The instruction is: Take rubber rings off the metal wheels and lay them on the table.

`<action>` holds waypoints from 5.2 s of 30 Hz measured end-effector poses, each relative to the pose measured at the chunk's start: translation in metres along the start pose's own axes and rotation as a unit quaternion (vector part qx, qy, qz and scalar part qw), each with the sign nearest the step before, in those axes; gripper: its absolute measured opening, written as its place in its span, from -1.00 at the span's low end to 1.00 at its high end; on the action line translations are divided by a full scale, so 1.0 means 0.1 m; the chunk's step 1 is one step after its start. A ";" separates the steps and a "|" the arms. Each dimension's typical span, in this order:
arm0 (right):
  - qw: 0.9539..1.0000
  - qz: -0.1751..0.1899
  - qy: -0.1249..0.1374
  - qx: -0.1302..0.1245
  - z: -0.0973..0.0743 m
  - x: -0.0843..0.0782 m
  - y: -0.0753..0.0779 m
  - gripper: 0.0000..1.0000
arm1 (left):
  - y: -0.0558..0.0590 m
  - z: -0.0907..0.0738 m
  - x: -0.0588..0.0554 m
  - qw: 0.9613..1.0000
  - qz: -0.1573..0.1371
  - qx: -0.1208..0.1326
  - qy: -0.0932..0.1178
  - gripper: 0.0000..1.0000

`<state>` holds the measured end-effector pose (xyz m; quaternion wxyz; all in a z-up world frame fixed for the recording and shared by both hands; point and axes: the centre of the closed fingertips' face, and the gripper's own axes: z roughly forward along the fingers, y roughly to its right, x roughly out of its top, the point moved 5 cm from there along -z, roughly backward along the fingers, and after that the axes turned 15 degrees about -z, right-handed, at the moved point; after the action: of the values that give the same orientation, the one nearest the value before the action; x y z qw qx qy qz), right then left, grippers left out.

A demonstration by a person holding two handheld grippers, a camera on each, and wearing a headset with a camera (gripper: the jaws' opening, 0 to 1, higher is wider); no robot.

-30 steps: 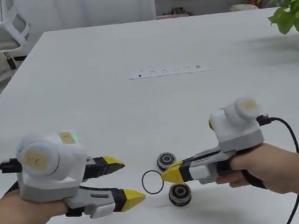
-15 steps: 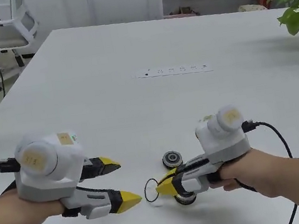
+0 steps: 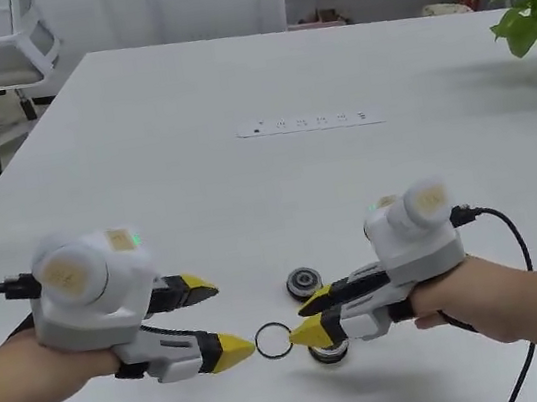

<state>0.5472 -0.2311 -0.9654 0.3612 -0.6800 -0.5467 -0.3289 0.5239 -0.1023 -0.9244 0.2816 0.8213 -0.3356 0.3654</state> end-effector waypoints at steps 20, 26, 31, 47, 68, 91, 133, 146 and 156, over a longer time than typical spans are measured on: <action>1.000 -0.013 -0.011 -0.011 -0.28 -0.26 -0.04 -0.41 | 0.18 0.41 0.12 0.999 0.023 -0.037 -0.018 -0.08; 0.999 -0.025 -0.015 -0.012 -0.28 -0.31 -0.04 -0.44 | 0.23 0.53 0.09 0.998 0.027 -0.044 -0.029 -0.13; 0.999 -0.036 -0.024 -0.012 -0.27 -0.37 -0.03 -0.48 | 0.29 0.61 0.06 0.997 0.034 -0.052 -0.038 -0.16; 0.997 -0.059 -0.036 -0.016 -0.24 -0.45 -0.03 -0.65 | 0.33 0.82 0.00 0.996 0.042 -0.061 -0.053 -0.42; 0.997 -0.065 -0.032 -0.024 -0.24 -0.48 0.00 -0.92 | 0.38 0.92 -0.02 0.996 0.053 -0.052 -0.044 -0.74; 0.993 0.105 0.014 -0.045 -0.30 -0.53 0.09 -1.00 | 0.40 0.93 -0.03 0.997 0.056 -0.036 -0.040 -0.76; 0.991 0.114 0.061 -0.015 -0.29 -0.31 -0.05 -1.00 | 0.42 0.95 -0.03 0.998 0.047 -0.026 -0.043 -0.77; 0.992 0.107 0.065 -0.015 -0.30 -0.30 -0.04 -1.00 | 0.43 0.94 -0.03 0.998 0.050 -0.029 -0.037 -0.76; 0.992 0.108 0.061 -0.020 -0.33 -0.31 -0.02 -1.00 | 0.44 0.92 -0.02 0.998 0.039 -0.036 -0.043 -0.73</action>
<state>0.5378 -0.2741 -0.9739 0.4135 -0.7208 -0.4402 -0.3400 0.5275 -0.1937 -0.9696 0.2819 0.8118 -0.3923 0.3280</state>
